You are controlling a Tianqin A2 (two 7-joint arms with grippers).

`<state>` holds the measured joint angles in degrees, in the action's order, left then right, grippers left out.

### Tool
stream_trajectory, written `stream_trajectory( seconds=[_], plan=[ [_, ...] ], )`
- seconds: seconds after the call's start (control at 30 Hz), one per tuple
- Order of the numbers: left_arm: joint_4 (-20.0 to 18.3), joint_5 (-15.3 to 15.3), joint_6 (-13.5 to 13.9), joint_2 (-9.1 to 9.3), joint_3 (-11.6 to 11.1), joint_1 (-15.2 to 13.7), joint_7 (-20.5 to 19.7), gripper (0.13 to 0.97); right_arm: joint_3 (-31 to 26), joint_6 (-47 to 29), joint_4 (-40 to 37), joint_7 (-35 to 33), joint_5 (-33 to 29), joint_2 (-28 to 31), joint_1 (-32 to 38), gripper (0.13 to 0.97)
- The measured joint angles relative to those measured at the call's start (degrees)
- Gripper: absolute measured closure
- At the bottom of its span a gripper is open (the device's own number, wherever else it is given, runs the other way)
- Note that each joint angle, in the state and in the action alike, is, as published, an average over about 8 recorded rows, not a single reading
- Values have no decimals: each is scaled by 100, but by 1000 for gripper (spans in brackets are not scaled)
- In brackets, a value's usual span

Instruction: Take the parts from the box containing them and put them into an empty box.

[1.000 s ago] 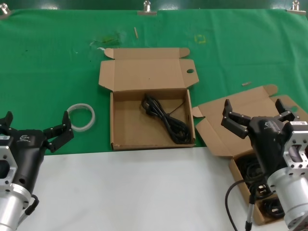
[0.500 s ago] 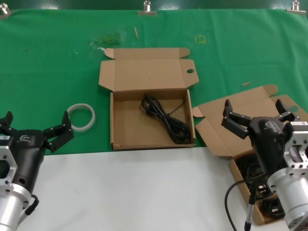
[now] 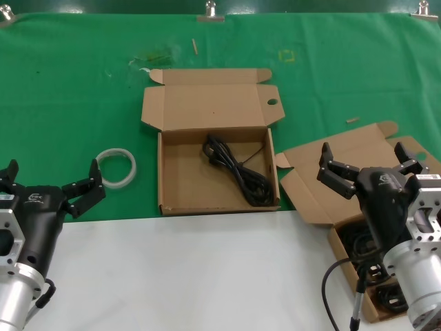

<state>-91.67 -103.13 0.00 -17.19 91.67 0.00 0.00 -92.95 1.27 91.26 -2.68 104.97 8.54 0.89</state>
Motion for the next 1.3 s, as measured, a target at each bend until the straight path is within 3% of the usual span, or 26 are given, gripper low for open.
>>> stream_trajectory(
  seconds=[1.3],
  plan=[
    [0,0,0,0,0,0,0,132,0,0,0,0,0,0,0,129]
  ],
)
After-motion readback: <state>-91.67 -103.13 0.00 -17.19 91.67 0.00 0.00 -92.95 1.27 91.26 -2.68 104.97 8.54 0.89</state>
